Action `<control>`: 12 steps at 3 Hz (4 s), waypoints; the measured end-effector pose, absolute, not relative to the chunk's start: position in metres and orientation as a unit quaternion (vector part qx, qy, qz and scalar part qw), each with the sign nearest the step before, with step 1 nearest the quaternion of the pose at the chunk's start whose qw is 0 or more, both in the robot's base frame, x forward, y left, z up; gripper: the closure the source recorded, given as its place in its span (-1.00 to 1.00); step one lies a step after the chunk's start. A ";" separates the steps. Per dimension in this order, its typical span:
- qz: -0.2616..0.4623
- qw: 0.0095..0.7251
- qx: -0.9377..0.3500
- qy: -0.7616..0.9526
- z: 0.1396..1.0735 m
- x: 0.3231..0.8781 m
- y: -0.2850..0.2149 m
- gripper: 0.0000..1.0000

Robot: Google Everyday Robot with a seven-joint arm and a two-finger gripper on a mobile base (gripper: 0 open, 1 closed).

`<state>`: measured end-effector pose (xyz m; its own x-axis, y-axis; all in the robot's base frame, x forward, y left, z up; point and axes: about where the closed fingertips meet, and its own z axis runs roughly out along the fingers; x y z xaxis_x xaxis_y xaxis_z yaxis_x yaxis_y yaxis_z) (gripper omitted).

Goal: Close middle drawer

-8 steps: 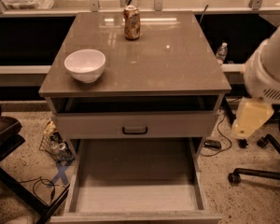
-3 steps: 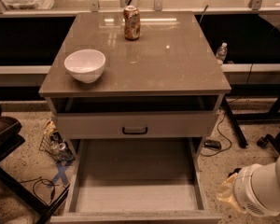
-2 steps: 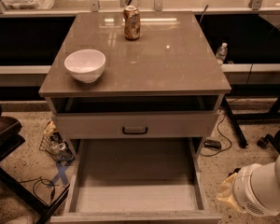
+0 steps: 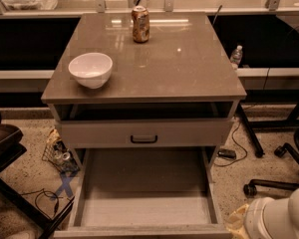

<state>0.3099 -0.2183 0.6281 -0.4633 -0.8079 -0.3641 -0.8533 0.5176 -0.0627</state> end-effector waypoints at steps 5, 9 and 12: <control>0.244 0.331 -0.446 0.795 0.446 0.286 -0.225 1.00; 0.287 0.354 -0.464 0.760 0.425 0.328 -0.177 1.00; 0.302 0.331 -0.498 0.742 0.409 0.394 -0.129 1.00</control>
Offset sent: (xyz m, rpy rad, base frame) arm -0.0085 -0.0268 -0.1433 0.2995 -0.1163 0.0418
